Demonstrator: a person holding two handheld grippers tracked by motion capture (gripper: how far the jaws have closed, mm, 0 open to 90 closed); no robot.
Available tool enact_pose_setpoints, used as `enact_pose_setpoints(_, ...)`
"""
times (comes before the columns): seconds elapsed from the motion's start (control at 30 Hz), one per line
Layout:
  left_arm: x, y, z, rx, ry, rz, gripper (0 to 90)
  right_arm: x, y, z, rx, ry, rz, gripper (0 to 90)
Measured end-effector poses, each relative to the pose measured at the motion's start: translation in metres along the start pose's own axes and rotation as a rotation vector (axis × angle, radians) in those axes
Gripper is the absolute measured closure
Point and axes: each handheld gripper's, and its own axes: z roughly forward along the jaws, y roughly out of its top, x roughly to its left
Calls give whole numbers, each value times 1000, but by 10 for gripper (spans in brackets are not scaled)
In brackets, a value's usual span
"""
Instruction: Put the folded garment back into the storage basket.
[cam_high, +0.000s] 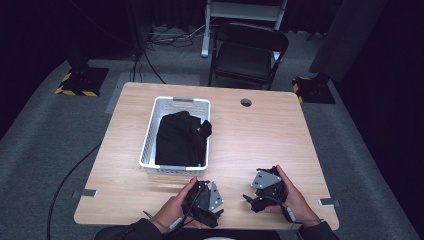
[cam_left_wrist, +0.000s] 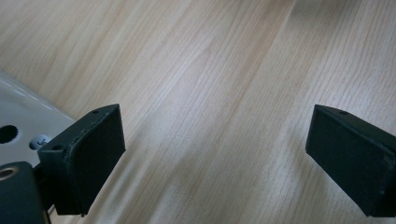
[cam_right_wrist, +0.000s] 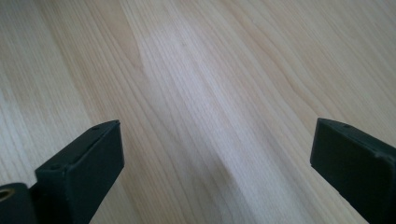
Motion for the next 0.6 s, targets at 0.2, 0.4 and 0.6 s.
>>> enact_pose_setpoints(0.2, 2, -4, 3, 10, -14, -11, 41, -1, -16, -3, 10, -6, 34, 30)
enact_pose_setpoints(0.4, 3, -8, 5, 3, -42, -24, 40, -5, -32, -6, 9, -1, 74, 30)
enact_pose_setpoints(0.6, 9, -14, 8, -15, -96, -81, 35, -9, -48, -12, -23, 22, 135, 27)
